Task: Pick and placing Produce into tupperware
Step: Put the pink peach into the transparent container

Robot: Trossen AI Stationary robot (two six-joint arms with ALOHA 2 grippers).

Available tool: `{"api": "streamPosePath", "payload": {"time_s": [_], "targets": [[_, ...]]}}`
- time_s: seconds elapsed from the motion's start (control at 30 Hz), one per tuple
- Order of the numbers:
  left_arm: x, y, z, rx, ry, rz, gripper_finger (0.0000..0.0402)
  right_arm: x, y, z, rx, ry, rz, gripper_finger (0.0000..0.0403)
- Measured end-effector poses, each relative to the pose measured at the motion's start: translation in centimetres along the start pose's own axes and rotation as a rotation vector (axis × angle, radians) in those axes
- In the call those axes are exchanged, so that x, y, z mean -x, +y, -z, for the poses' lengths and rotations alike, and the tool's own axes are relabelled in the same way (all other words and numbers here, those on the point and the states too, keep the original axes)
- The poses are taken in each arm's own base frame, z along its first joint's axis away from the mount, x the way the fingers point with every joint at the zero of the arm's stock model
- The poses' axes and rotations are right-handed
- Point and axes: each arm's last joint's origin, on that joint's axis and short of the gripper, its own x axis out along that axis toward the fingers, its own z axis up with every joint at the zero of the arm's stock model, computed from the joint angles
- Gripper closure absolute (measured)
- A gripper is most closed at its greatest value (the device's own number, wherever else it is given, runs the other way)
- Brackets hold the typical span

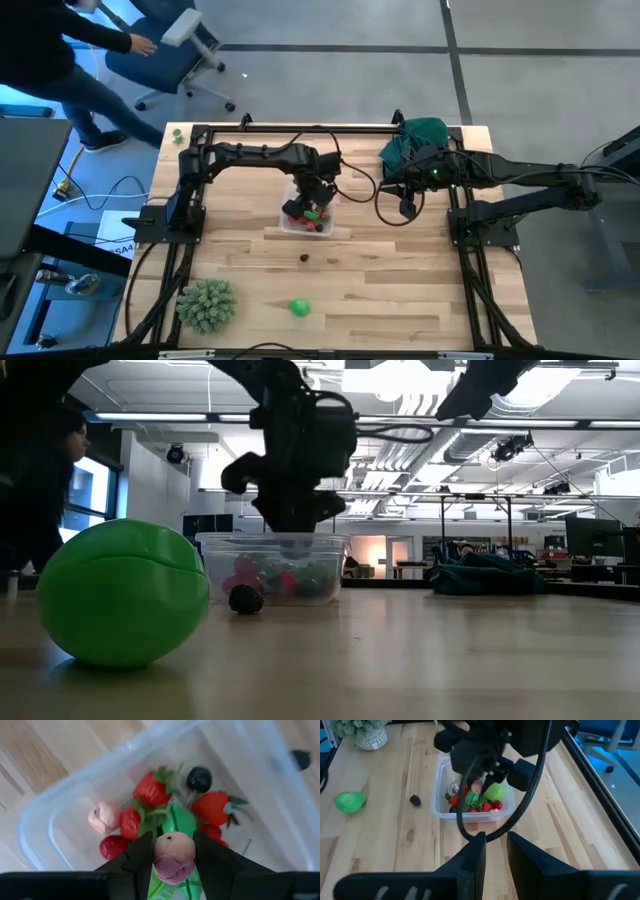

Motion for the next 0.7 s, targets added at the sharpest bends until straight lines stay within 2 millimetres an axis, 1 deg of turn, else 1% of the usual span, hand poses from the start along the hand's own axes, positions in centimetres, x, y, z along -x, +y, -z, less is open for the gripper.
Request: {"api": "streamPosePath", "payload": {"time_s": [0.07, 0.23, 0.7], "targets": [[-0.5, 0.2, 0.5, 0.008, 0.010, -0.009, 0.0275, 0.0, 0.0, 0.0, 0.000, 0.000, 0.000, 0.0334], [-1.3, 0.1, 0.9, 0.008, 0.025, -0.031, 0.0275, 0.0, 0.0, 0.0, 0.000, 0.000, 0.000, 0.0334], [-1.4, 0.2, 0.8, 0.017, 0.022, -0.047, 0.0275, 0.0, 0.0, 0.0, 0.000, 0.000, 0.001, 0.0334]]}}
